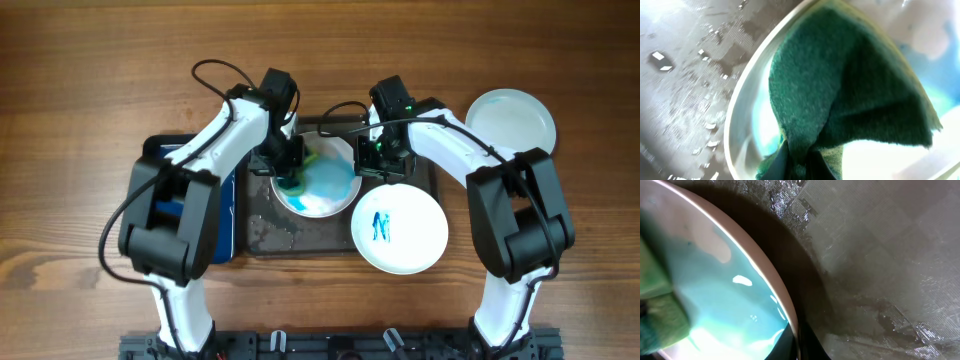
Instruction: Clean dirty plates on tray and stack at the side
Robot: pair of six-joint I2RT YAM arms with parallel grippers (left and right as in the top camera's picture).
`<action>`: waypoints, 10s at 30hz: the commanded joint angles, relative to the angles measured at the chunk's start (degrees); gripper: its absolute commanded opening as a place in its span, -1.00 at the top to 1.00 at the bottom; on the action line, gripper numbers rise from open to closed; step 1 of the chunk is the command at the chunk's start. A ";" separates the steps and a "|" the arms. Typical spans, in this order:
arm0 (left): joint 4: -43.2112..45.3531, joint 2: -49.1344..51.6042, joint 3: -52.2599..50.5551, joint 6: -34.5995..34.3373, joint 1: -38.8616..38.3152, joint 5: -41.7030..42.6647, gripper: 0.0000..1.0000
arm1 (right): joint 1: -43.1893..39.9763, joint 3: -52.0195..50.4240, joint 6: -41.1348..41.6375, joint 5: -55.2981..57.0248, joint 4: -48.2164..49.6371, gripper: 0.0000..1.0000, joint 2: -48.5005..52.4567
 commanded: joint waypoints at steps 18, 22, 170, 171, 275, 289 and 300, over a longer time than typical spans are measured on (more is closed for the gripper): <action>-13.92 -20.46 -0.90 -17.14 9.73 -18.78 0.92 | -0.96 1.90 -4.52 4.94 -0.42 0.91 -5.73; -15.61 -20.46 -0.90 -16.92 14.10 -18.71 0.92 | -0.48 1.90 -7.37 6.34 -0.66 0.91 -8.85; -8.61 -40.37 1.11 -12.83 44.59 -18.71 0.92 | 26.25 39.74 -8.35 19.08 -14.51 0.91 8.41; -8.61 -40.37 1.11 -12.83 44.59 -18.71 0.92 | 26.82 39.74 -8.35 19.54 -13.31 0.91 8.41; -5.35 -24.81 0.90 -14.08 21.24 -14.40 0.92 | -48.78 1.55 2.34 10.95 -11.82 0.91 -6.64; -5.57 -24.81 0.90 -14.08 21.24 -14.40 0.92 | -48.94 1.60 6.14 17.05 -7.32 0.76 -6.64; -5.55 -24.81 0.90 -14.08 21.24 -14.40 0.92 | -48.72 7.63 -1.38 13.14 -6.08 -0.05 -7.91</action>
